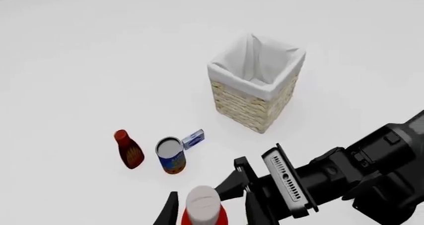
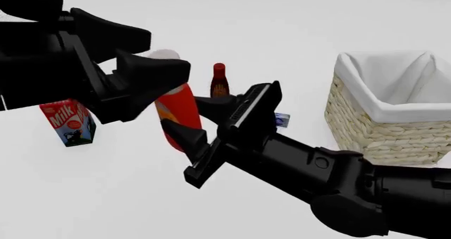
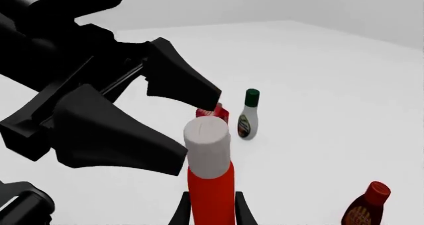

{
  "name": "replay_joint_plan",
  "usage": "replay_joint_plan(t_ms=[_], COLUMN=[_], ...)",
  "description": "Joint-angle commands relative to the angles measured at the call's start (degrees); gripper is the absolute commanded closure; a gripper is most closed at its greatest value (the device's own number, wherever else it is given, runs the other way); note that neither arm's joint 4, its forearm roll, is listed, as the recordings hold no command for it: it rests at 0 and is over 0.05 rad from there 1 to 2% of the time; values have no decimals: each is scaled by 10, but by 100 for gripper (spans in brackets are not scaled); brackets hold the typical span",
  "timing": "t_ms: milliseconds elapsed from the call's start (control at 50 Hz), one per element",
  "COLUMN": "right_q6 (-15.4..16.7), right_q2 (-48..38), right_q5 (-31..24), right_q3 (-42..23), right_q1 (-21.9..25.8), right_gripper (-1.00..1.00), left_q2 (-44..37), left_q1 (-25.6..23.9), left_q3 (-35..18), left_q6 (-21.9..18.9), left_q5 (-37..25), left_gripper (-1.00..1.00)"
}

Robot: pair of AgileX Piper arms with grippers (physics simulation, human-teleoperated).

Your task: Pick the ketchup and place it in the basket.

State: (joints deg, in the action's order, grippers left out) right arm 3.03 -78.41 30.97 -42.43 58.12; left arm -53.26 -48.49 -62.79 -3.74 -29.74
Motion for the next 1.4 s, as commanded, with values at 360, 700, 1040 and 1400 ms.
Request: replay_joint_plan(t_ms=[360, 700, 1040, 1400], right_q6=[-27, -31, -31, -29], right_q2=[56, 105, 124, 137], right_q5=[-13, -45, -71, -97], right_q3=[26, 25, 17, -2], right_q1=[-54, -105, -168, -236], right_gripper=[100, 100, 100, 100], left_q2=[55, 100, 125, 164], left_q1=[64, 115, 158, 197], left_q3=[27, 101, 188, 280], left_q6=[22, 50, 73, 102], left_q5=[17, 58, 118, 186], left_gripper=[-100, -100, -100, -100])
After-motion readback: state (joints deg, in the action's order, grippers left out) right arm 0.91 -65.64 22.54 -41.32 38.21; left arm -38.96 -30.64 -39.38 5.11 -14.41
